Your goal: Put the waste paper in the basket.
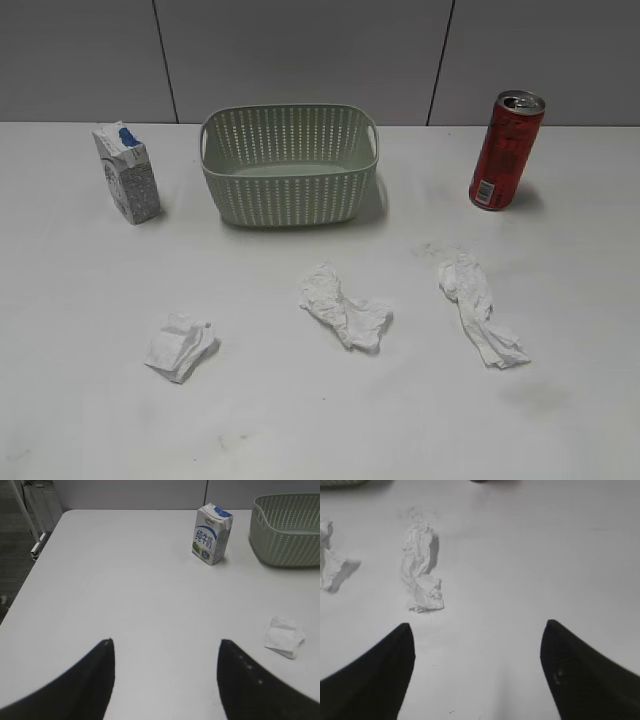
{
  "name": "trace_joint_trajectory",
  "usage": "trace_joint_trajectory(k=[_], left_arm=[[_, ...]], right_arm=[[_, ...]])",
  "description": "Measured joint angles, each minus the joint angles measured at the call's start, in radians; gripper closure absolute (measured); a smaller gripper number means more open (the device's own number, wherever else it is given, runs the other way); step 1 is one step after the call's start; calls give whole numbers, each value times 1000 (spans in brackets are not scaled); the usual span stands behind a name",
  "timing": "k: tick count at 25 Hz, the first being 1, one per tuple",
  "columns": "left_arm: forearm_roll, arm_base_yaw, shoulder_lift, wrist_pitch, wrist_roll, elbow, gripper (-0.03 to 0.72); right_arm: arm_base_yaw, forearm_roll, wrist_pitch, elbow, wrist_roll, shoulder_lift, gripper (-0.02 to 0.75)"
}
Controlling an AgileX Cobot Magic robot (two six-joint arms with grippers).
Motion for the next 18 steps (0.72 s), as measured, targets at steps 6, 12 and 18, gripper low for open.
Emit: trace_joint_trajectory(k=[6,12,18], left_arm=[[-4,0,0,0,0,0,200],[-6,0,0,0,0,0,200],[-9,0,0,0,0,0,167]], right_arm=[[0,59,-13,-151,-97,323,148],[38,139,-29,-326,-187,621,148],[193,103,-79,-452,-195,872,148]])
